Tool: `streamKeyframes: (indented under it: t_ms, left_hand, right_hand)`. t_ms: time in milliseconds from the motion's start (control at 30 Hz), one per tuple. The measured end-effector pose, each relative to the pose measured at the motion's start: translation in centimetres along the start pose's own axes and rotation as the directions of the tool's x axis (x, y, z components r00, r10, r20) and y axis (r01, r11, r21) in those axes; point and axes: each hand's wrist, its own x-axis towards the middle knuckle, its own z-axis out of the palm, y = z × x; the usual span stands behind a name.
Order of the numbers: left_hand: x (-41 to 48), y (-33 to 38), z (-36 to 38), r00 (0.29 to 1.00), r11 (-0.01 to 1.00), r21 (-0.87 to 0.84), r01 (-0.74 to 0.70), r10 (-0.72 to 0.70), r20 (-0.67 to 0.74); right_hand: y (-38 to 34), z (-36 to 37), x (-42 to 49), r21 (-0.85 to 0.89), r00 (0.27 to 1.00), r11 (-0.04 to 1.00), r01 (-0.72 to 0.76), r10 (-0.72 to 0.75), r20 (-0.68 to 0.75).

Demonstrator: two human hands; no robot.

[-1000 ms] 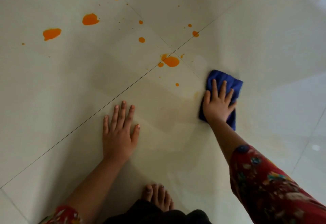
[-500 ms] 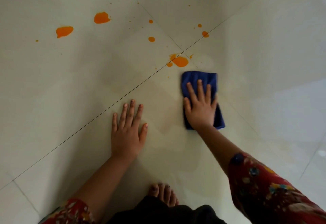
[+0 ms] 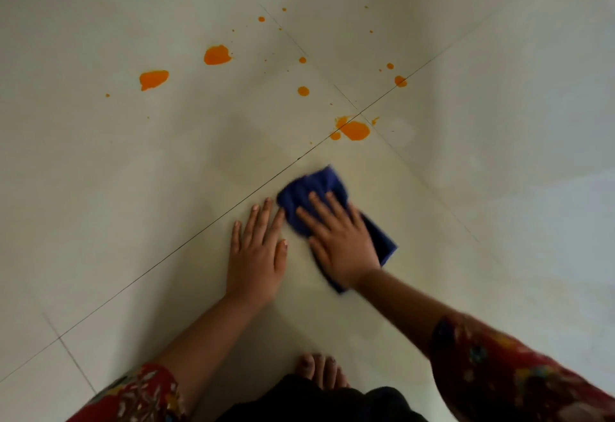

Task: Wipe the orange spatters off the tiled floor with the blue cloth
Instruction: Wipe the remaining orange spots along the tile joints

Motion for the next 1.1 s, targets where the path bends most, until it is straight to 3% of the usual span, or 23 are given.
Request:
streamKeyframes:
  t_ms: [67,133,200,267,333,400,467,567,600,667,733,767,833,900,967,1033,1100]
  left_hand:
    - [-0.2,-1.0,-0.9,0.999,0.997,-0.059,-0.042,0.041,-0.016]
    - [-0.8,-2.3,-1.7,0.999,0.994,-0.105,-0.028,0.024,-0.039]
    - [-1.5,-3.1,-2.3,0.999,0.995,-0.103,0.014,-0.018,-0.043]
    - [-1.5,-3.6,-3.0,0.999,0.995,-0.095,0.043,-0.046,-0.028]
    - [-0.6,-4.1,-3.8,1.000,0.999,-0.049,-0.007,0.009,0.025]
    - [1.2,-5.0,-5.3,0.980,0.983,0.046,-0.177,0.171,0.098]
    - [3.0,-6.5,-8.1,0.911,0.907,0.151,-0.393,0.362,0.198]
    - [4.5,-9.3,-12.4,0.800,0.749,0.284,-0.599,0.546,0.250]
    - [4.4,-10.1,-13.9,0.779,0.712,0.319,-0.626,0.545,0.311]
    - [4.2,-11.2,-15.9,0.747,0.648,0.380,-0.660,0.513,0.424]
    - [3.9,-12.6,-17.0,0.751,0.622,0.428,-0.656,0.483,0.450]
    - [3.6,-12.8,-17.7,0.766,0.655,0.406,-0.638,0.481,0.428]
    - [3.5,-13.1,-18.3,0.763,0.677,0.355,-0.644,0.535,0.364]
    - [3.2,-13.8,-17.9,0.775,0.719,0.294,-0.630,0.560,0.292]
    - [2.7,-13.9,-17.8,0.801,0.773,0.229,-0.591,0.531,0.276]
    - [2.5,-13.9,-17.1,0.816,0.816,0.149,-0.559,0.508,0.276]
    - [2.4,-14.4,-16.7,0.833,0.853,0.091,-0.514,0.471,0.289]
  right_hand:
    - [0.8,-0.2,-3.7,-0.003,0.980,0.983,0.185,-0.185,0.078]
    - [5.0,-0.8,-4.7,-0.019,0.967,0.970,0.244,-0.242,0.081]
    - [8.5,-1.7,-2.8,-0.026,0.998,0.999,0.038,-0.037,0.053]
    - [8.5,-2.2,1.2,0.000,0.976,0.976,-0.218,0.218,-0.010]
    - [5.0,-1.8,4.4,0.027,0.952,0.954,-0.299,0.300,-0.054]
    - [0.3,-1.0,5.1,0.061,0.973,0.975,-0.215,0.219,-0.068]
    - [-2.7,-0.1,2.4,0.039,1.000,0.999,0.005,-0.006,0.020]
    - [0.2,-0.7,-1.5,0.027,0.950,0.955,0.295,-0.296,0.100]
    - [1.7,-0.9,-1.3,0.015,0.962,0.965,0.261,-0.262,0.081]
    - [3.8,-1.6,0.9,0.030,0.997,0.998,-0.055,0.054,0.054]
    - [2.6,-1.9,4.4,0.074,0.933,0.930,-0.361,0.361,0.011]
    - [0.9,-1.9,6.1,0.085,0.904,0.901,-0.425,0.427,0.005]
    - [-2.8,-1.4,8.0,0.097,0.927,0.923,-0.373,0.374,0.003]
    - [-6.7,-1.1,8.4,0.062,0.985,0.983,-0.173,0.172,0.021]
    - [-9.3,-1.6,8.5,0.050,0.996,0.998,-0.027,0.023,0.086]
    - [-10.2,-3.4,8.9,0.207,0.991,0.974,-0.093,0.071,0.114]
    - [-10.8,-7.0,9.7,0.516,0.946,0.793,-0.325,0.267,0.186]
